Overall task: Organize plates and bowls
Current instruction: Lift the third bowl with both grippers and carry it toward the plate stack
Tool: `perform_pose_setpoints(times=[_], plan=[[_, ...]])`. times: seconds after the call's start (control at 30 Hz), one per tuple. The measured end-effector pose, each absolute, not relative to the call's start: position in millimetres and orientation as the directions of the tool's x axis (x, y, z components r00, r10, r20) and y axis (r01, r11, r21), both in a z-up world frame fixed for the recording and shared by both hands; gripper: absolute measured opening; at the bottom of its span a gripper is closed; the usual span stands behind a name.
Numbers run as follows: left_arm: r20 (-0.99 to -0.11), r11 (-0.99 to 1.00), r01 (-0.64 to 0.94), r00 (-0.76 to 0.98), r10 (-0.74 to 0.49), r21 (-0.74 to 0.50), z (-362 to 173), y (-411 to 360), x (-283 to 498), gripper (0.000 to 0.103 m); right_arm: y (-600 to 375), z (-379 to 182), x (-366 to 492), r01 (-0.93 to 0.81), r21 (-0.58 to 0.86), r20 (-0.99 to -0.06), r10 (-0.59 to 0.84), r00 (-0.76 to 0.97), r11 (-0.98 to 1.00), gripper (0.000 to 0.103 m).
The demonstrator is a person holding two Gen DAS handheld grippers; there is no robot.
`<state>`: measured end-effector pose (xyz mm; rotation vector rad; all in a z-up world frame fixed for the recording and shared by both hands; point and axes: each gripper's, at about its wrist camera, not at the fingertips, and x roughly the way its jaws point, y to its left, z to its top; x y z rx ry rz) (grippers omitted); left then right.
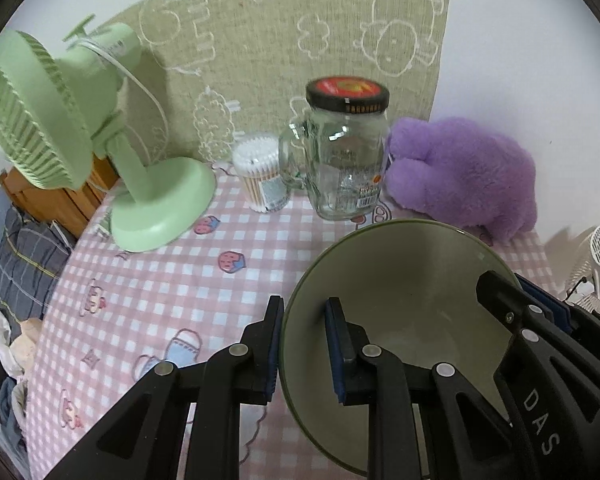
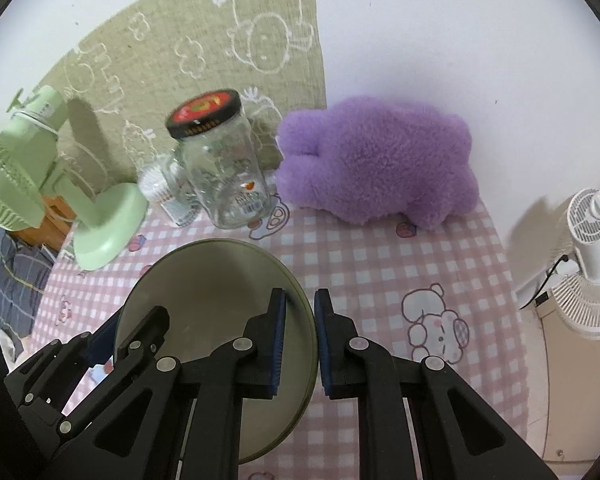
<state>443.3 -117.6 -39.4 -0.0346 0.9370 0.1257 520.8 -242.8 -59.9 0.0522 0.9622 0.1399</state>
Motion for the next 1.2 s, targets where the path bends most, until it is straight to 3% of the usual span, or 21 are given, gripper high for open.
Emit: perform_pose_setpoints(times=[0.63, 1.2], plan=[[-0.747, 0.993, -0.117, 0.66, 0.078, 0.0, 30.5, -80.4, 354.0, 0.019, -212.3, 20.8, 429.1, -0.114, 0.069, -0.751, 0.127, 0.648, 0.991, 0.018], [-0.726, 0.999, -0.044, 0.688, 0.013, -0.023, 46.1, -30.8, 255.5, 0.019, -169.2, 49.9, 318.6, -0.053, 0.05, -0.734, 0.073, 0.675, 0.997, 0.018]])
